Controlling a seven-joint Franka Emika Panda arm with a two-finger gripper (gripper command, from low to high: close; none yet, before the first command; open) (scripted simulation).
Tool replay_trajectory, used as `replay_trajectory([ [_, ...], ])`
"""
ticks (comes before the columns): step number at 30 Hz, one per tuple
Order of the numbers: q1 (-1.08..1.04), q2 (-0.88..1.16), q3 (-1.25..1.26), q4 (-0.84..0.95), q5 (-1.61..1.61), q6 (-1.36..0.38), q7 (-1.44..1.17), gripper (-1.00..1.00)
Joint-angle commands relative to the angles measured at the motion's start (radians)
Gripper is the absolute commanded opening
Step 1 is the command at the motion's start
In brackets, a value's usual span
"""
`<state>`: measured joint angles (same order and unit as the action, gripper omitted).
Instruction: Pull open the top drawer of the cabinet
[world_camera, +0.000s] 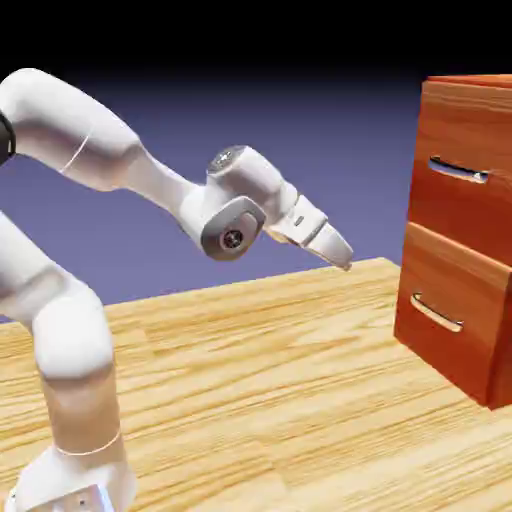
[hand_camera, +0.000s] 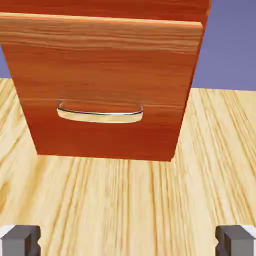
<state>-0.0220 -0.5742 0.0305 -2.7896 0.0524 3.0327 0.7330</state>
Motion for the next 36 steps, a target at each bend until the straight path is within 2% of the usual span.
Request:
replay_trajectory([
  [1, -0.028, -0.003, 0.025, 0.017, 0.044, -0.004, -0.007, 0.00],
  [36, -1.015, -0.124, 0.911, 0.608, 1.566, -0.128, -0.238, 0.00],
])
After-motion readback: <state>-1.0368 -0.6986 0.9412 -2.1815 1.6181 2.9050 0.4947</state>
